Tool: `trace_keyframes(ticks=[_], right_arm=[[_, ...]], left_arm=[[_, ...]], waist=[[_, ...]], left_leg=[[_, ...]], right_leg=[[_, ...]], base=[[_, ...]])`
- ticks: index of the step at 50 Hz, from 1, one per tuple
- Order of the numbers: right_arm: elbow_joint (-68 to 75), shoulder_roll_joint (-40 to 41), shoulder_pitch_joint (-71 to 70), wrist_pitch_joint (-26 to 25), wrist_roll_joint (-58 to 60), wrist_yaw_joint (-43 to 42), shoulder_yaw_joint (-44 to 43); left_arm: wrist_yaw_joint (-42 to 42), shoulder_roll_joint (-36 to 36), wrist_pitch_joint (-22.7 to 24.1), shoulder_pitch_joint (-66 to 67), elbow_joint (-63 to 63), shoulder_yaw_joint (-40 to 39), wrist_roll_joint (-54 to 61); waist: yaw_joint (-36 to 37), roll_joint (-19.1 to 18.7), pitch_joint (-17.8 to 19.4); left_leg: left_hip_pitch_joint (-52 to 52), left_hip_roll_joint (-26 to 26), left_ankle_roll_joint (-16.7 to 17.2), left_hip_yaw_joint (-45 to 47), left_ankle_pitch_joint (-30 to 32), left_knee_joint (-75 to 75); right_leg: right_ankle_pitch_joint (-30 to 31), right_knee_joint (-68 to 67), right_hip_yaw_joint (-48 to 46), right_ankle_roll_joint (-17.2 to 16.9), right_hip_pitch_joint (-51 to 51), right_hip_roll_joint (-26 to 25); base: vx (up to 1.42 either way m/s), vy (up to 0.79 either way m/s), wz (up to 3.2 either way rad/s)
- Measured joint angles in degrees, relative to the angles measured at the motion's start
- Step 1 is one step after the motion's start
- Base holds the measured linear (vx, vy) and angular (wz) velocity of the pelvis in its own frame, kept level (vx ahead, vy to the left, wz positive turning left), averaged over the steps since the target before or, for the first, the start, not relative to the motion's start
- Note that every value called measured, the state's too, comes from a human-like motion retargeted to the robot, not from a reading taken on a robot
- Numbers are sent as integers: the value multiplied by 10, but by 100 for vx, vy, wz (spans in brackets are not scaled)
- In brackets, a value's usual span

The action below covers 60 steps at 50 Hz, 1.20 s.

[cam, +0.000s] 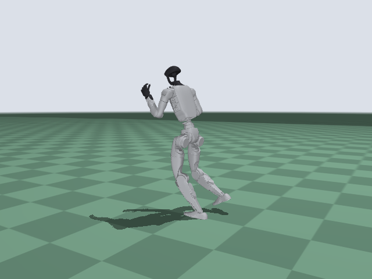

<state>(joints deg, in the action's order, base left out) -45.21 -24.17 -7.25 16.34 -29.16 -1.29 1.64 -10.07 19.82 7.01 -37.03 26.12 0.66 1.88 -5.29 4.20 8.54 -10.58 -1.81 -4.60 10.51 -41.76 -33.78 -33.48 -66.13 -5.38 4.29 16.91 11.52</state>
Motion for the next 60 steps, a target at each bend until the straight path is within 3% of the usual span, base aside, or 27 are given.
trace_keyframes(ticks=[2,5,7,10,12,14,16,18,20,22,25,27,29,30,32,35,38,40,43,45,47,49,52,53,55,58,60], right_arm=[[-15,-36,68,-5,24,19,-26],[-17,-102,150,-10,65,33,-53],[-7,-139,164,-1,106,14,-46],[16,-165,109,21,185,-44,-1],[23,-158,13,36,242,-92,45],[32,-122,-123,35,313,-124,91],[65,-62,-272,16,395,-145,125],[132,-8,-410,-16,474,-167,144],[226,8,-520,-63,527,-195,152],[375,13,-619,-114,568,-220,177],[666,18,-776,-185,558,-268,267],[886,19,-887,-204,483,-282,406],[1056,9,-954,-192,383,-245,576],[1118,2,-973,-182,331,-213,656],[1173,-22,-982,-167,244,-190,702],[1088,-88,-972,-150,188,-218,560],[803,-107,-869,-141,166,-209,326],[570,-86,-719,-143,196,-192,203],[303,-40,-485,-125,253,-105,95],[172,-21,-321,-109,259,-40,39],[98,-13,-179,-83,247,-38,21],[66,-6,-91,-62,238,-71,34],[49,-2,-53,-42,240,-73,69],[44,-2,-66,-37,249,-60,80],[37,-1,-131,-28,280,-47,95],[79,7,-306,-33,365,-78,112],[147,-3,-400,-42,421,-105,126]], left_arm=[[-27,43,-48,-75,-72,-6,-103],[-76,140,-114,-192,-252,40,-214],[-112,195,-139,-311,-453,143,-243],[-112,233,-127,-535,-819,426,-222],[-62,206,-86,-618,-993,585,-175],[-18,199,-69,-644,-1043,611,-162],[-37,228,-84,-620,-947,518,-210],[-79,253,-108,-531,-736,370,-276],[-122,238,-110,-397,-497,248,-294],[-109,195,-86,-214,-278,140,-301],[-66,126,-5,81,-52,25,-186],[-8,78,38,229,6,20,-17],[49,42,50,322,22,56,135],[73,29,47,349,22,79,184],[85,16,42,346,25,106,186],[73,-19,24,257,45,99,86],[67,-40,-52,97,30,55,-39],[38,-10,-97,-5,-33,42,-95],[11,48,-138,-167,-224,62,-202],[-16,91,-171,-274,-392,107,-258],[-71,136,-184,-373,-595,208,-248],[-90,167,-169,-477,-806,377,-197],[37,188,-110,-565,-994,616,-162],[92,201,-89,-575,-1006,653,-172],[126,246,-70,-580,-961,646,-211],[42,324,-92,-487,-704,453,-300],[5,320,-77,-347,-485,306,-317]], waist=[[-68,-36,-5],[-163,-81,-15],[-213,-88,-10],[-251,-71,14],[-248,-58,26],[-230,-56,25],[-193,-60,9],[-135,-56,-10],[-63,-42,-24],[2,-11,-39],[108,37,-53],[192,56,-46],[272,50,-35],[304,42,-28],[322,21,-16],[283,-20,4],[199,-20,28],[142,-4,3],[57,-23,-14],[-10,-55,-14],[-90,-77,-10],[-165,-67,3],[-225,-29,12],[-227,-17,10],[-207,-8,7],[-146,-28,7],[-96,-38,-8]], left_leg=[[40,-14,23,-3,48,56],[95,-23,50,-22,156,130],[142,-11,54,-49,230,167],[214,14,29,-98,305,184],[210,27,2,-106,318,96],[157,17,-19,-73,292,-59],[84,-15,-41,-23,236,-213],[14,-38,-60,12,188,-314],[-48,-48,-48,29,168,-352],[-90,-22,-54,33,155,-299],[-110,-5,-24,67,166,-121],[-86,4,-1,91,191,70],[-65,-1,33,105,200,219],[-58,-4,49,108,200,271],[-57,-5,56,102,212,275],[-58,-2,22,55,174,135],[-63,9,-13,19,60,-19],[-42,22,-7,10,41,-6],[31,20,8,-12,78,80],[82,9,18,-42,135,139],[128,5,29,-77,206,181],[181,14,32,-108,271,208],[244,29,19,-118,323,183],[249,33,9,-108,328,141],[222,31,-9,-74,318,0],[112,6,-30,-37,236,-247],[30,-7,-44,-20,191,-338]], right_leg=[[5,91,-34,-14,35,-24],[67,329,-65,-57,46,-64],[119,499,-49,-86,24,-78],[194,612,-25,-114,-2,-77],[196,586,-24,-105,-19,-73],[136,521,-15,-83,-22,-75],[70,446,4,-66,-9,-81],[32,400,23,-60,-6,-80],[23,403,35,-61,-36,-72],[62,451,51,-66,-85,-52],[161,522,82,-80,-152,-27],[239,556,101,-92,-190,-17],[298,582,108,-100,-240,-19],[318,590,107,-100,-268,-21],[333,567,89,-82,-319,-29],[294,390,6,-52,-335,-33],[179,122,-37,-22,-238,8],[128,26,-4,-28,-136,4],[95,58,17,-31,-31,-38],[106,174,-13,-34,-4,-57],[152,353,-48,-53,-15,-64],[190,517,-63,-85,-34,-60],[209,609,-57,-124,-36,-51],[213,598,-51,-121,-37,-51],[175,531,-29,-93,-37,-61],[69,398,11,-64,-24,-84],[41,376,19,-73,-38,-80]], base=[[96,7,0],[102,-2,30],[107,-8,46],[107,-10,-4],[102,-9,-64],[99,-5,-93],[99,-1,-112],[104,4,-104],[112,8,-75],[117,11,-69],[121,19,-112],[121,31,-135],[121,42,-85],[120,47,8],[119,48,106],[118,42,191],[115,24,137],[116,13,68],[118,9,64],[123,3,118],[129,-8,159],[132,-22,144],[132,-30,22],[128,-28,-88],[123,-20,-147],[120,-4,-138],[122,6,-60]])
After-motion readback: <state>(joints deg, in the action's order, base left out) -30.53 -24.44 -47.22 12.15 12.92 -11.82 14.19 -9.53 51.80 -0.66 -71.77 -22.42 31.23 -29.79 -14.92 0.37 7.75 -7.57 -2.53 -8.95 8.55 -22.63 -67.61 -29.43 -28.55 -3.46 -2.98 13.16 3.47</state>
